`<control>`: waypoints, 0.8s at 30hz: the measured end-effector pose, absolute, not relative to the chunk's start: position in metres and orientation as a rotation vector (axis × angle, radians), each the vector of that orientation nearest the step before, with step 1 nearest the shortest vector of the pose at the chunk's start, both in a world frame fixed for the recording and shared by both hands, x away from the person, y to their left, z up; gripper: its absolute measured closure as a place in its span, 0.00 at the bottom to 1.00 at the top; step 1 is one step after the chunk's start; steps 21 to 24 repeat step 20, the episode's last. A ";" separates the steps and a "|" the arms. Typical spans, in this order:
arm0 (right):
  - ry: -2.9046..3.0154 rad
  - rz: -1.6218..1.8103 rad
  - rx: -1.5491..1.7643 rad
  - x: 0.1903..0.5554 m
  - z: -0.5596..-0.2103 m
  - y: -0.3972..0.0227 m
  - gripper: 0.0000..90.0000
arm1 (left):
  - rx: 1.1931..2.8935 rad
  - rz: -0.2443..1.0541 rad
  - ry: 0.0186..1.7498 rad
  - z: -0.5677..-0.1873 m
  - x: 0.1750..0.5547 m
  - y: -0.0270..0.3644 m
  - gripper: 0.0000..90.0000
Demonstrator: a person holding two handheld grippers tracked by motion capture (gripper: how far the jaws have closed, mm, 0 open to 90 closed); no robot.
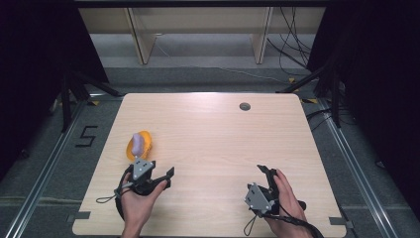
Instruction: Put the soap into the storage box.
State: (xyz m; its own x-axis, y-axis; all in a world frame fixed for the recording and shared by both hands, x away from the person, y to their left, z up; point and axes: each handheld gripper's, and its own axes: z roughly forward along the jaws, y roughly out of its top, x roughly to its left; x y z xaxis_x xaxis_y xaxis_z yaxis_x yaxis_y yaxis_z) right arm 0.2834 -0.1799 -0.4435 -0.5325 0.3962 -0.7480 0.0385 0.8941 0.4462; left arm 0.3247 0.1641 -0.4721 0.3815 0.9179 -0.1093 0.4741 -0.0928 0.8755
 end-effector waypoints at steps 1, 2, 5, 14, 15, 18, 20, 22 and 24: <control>2.092 0.470 0.314 0.284 -0.444 -0.180 0.34 | 1.733 0.599 1.222 -0.473 0.323 0.162 0.31; 2.096 0.472 0.313 0.283 -0.444 -0.180 0.34 | 1.735 0.594 1.215 -0.475 0.320 0.158 0.31; 2.100 0.479 0.315 0.283 -0.443 -0.181 0.34 | 1.746 0.583 1.203 -0.479 0.313 0.151 0.32; 2.096 0.482 0.317 0.284 -0.443 -0.183 0.34 | 1.755 0.563 1.160 -0.478 0.301 0.140 0.33; 2.099 0.490 0.327 0.284 -0.443 -0.182 0.34 | 1.748 0.556 1.154 -0.479 0.301 0.139 0.33; 2.101 0.496 0.330 0.284 -0.443 -0.183 0.34 | 1.762 0.555 1.156 -0.477 0.302 0.135 0.33; 2.103 0.507 0.337 0.285 -0.443 -0.184 0.34 | 1.769 0.546 1.142 -0.475 0.306 0.133 0.33; 2.103 0.507 0.337 0.285 -0.443 -0.184 0.34 | 1.769 0.546 1.142 -0.475 0.306 0.133 0.33; 2.103 0.507 0.337 0.285 -0.443 -0.184 0.34 | 1.769 0.546 1.142 -0.475 0.306 0.133 0.33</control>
